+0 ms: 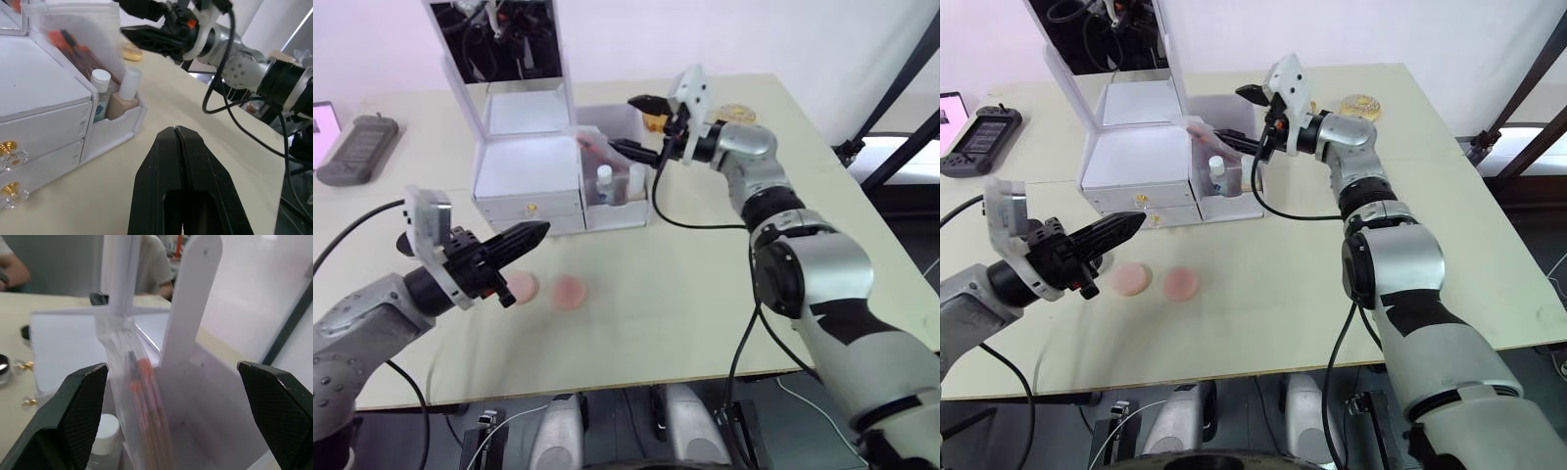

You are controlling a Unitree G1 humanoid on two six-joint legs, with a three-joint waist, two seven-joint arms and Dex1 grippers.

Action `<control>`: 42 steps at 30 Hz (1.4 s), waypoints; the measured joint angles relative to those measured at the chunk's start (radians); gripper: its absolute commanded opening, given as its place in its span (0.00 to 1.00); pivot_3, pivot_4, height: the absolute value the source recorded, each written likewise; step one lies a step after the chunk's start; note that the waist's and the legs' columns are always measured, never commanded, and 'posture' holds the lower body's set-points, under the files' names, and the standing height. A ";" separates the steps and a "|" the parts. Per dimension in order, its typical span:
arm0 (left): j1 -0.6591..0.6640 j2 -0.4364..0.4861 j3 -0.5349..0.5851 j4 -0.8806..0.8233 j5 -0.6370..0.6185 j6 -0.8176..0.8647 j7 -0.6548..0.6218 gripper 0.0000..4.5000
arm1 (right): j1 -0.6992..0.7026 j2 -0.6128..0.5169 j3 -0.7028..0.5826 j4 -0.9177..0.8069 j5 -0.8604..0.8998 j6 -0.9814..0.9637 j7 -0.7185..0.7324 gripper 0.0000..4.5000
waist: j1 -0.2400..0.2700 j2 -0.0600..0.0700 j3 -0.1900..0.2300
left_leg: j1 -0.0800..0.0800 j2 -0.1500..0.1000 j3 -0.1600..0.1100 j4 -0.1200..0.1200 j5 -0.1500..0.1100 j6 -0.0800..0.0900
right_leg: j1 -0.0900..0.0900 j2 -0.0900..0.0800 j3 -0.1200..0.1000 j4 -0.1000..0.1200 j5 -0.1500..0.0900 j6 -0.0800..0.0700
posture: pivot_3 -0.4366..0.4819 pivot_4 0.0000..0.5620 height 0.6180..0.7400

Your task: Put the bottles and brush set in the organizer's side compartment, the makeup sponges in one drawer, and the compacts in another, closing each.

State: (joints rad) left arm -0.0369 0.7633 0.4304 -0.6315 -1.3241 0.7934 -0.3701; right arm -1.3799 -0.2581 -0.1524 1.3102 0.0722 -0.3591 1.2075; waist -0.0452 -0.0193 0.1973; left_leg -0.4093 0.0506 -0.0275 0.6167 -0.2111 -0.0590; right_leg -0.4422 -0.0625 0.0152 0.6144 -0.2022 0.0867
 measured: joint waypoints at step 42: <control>-0.077 -0.009 -0.024 0.087 0.255 -0.064 -0.106 0.00 | -0.013 -0.017 0.359 -0.104 -0.231 0.093 -0.512 0.01 | -0.001 -0.001 0.000 | 0.001 0.000 0.001 0.001 0.000 0.000 | -0.001 0.001 0.003 0.001 0.000 -0.001 | 0.48 0.27 1.00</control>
State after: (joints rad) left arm -0.1139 0.7539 0.4066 -0.5446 -1.0687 0.7293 -0.4764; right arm -1.3930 -0.2747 0.2062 1.2065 -0.1589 -0.2661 0.6957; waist -0.0464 -0.0198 0.1970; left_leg -0.4083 0.0506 -0.0265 0.6177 -0.2111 -0.0590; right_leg -0.4428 -0.0617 0.0180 0.6151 -0.2019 0.0856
